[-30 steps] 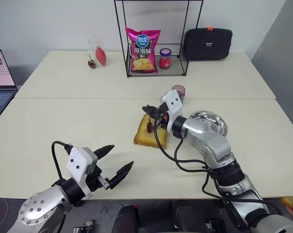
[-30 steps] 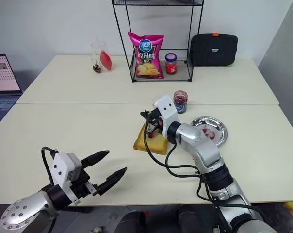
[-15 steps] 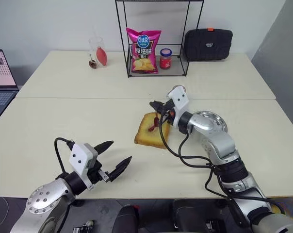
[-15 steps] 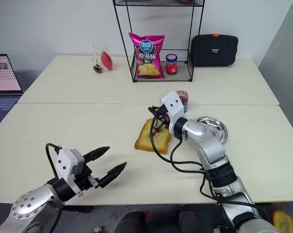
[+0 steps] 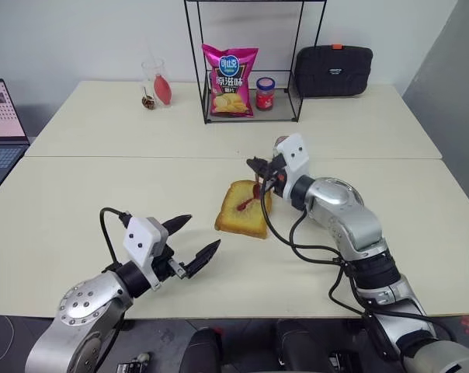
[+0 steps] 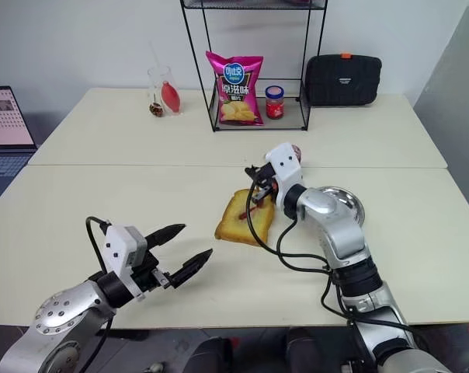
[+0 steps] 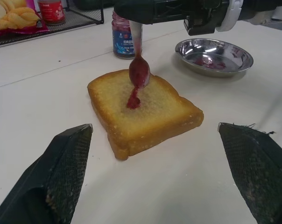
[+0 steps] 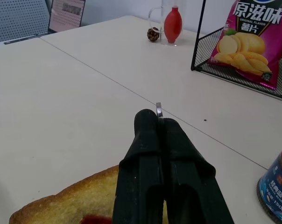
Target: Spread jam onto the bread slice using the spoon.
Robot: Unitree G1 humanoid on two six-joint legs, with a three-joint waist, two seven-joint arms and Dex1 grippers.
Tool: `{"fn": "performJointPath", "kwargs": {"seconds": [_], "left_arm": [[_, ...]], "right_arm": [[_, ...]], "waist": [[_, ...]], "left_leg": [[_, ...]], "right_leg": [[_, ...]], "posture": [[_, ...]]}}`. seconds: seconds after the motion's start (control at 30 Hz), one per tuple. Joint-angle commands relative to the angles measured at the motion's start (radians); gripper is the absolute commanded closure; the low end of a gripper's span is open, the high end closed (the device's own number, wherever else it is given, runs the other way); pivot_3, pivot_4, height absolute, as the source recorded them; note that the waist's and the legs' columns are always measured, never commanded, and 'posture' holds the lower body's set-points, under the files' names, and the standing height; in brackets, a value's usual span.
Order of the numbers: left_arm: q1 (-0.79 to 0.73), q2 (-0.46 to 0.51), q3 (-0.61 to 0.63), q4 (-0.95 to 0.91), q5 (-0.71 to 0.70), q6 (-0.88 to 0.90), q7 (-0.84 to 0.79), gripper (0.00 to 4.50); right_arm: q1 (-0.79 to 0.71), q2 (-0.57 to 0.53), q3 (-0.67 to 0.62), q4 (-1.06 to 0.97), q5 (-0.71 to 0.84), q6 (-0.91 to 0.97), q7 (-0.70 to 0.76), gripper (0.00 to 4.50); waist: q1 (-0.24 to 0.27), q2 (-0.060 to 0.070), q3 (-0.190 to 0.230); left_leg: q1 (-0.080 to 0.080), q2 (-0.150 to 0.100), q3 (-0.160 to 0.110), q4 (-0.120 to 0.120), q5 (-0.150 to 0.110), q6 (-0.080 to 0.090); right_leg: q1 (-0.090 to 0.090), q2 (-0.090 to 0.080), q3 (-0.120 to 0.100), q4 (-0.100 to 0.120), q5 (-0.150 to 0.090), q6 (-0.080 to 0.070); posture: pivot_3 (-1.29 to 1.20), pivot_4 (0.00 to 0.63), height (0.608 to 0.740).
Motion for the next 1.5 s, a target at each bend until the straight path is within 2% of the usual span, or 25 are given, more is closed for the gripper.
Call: {"fn": "performJointPath", "kwargs": {"seconds": [0.03,0.23,0.37,0.67,1.0,1.07,1.2,1.3,1.4,1.5], "left_arm": [[-0.032,-0.004,-0.014,-0.071,-0.023,0.033,0.038,0.00],[-0.060,-0.003,-0.025,-0.108,-0.044,0.082,0.073,0.00],[-0.090,-0.006,-0.037,-0.123,-0.059,0.114,0.100,0.00],[-0.073,-0.005,-0.038,-0.130,-0.059,0.113,0.109,0.00],[0.016,0.006,-0.009,-0.127,-0.059,0.075,0.063,0.00],[0.037,0.006,-0.003,-0.110,-0.049,0.051,0.046,0.00],[0.087,0.007,0.011,-0.081,-0.029,-0.006,0.010,0.00],[0.114,0.007,0.022,-0.068,-0.022,-0.038,-0.009,0.00],[0.136,0.004,0.030,-0.047,-0.010,-0.072,-0.027,0.00],[0.173,-0.002,0.034,-0.028,0.005,-0.118,-0.047,0.00]], "right_arm": [[-0.049,0.071,-0.125,-0.063,0.122,0.138,-0.059,4.49],[-0.074,0.248,-0.308,-0.058,0.314,0.377,-0.210,4.49],[-0.069,0.333,-0.385,0.003,0.357,0.410,-0.297,4.49],[-0.035,0.258,-0.335,0.120,0.260,0.287,-0.265,4.49],[-0.033,0.156,-0.405,0.076,0.308,0.327,-0.269,4.49],[-0.041,0.169,-0.420,0.051,0.343,0.349,-0.282,4.49],[-0.081,0.265,-0.506,0.006,0.498,0.420,-0.336,4.49],[-0.085,0.307,-0.520,-0.008,0.546,0.441,-0.368,4.49],[-0.056,0.355,-0.463,0.016,0.522,0.419,-0.369,4.49],[0.006,0.344,-0.367,0.059,0.457,0.386,-0.325,4.49]], "waist": [[0.000,0.000,0.000],[-0.002,0.000,0.000],[-0.002,0.000,0.000],[-0.003,0.000,0.000],[-0.001,0.000,0.000],[-0.001,0.000,0.000],[-0.004,0.000,0.000],[-0.008,0.000,0.000],[-0.004,0.000,0.000],[-0.006,0.000,0.000]], "left_leg": [[0.000,0.000,0.000,0.000,0.000,0.000],[0.000,0.001,-0.002,-0.002,0.000,0.000],[0.000,0.001,-0.003,-0.002,0.000,0.000],[-0.001,0.000,-0.003,-0.002,0.000,0.000],[-0.001,0.000,-0.002,-0.002,0.000,0.000],[0.000,0.000,-0.002,-0.002,0.000,0.000],[-0.001,0.001,-0.002,-0.003,0.000,0.000],[0.000,0.001,-0.002,-0.005,0.000,0.000],[0.000,0.002,-0.003,-0.006,0.000,0.000],[0.000,0.001,-0.001,-0.006,0.000,0.000]], "right_leg": [[0.000,0.000,0.000,0.000,0.000,0.000],[0.000,0.001,-0.001,0.000,0.000,0.000],[0.000,0.002,-0.001,0.000,0.000,-0.001],[0.000,0.002,-0.001,-0.001,0.000,-0.001],[0.000,0.002,-0.001,-0.001,0.000,-0.001],[0.000,0.002,-0.001,-0.001,0.000,-0.001],[-0.001,0.002,-0.001,-0.001,-0.001,-0.001],[-0.002,0.003,-0.001,-0.001,-0.001,-0.002],[-0.002,0.003,-0.001,-0.001,-0.002,-0.003],[-0.001,0.002,-0.001,-0.002,-0.002,-0.003]], "posture": [[0.00,0.150,0.740],[0.00,0.150,0.740],[0.00,0.150,0.740],[0.00,0.150,0.740],[0.00,0.150,0.740],[0.00,0.150,0.740],[0.00,0.150,0.740],[0.00,0.150,0.740],[0.00,0.150,0.740],[0.00,0.150,0.740]]}}
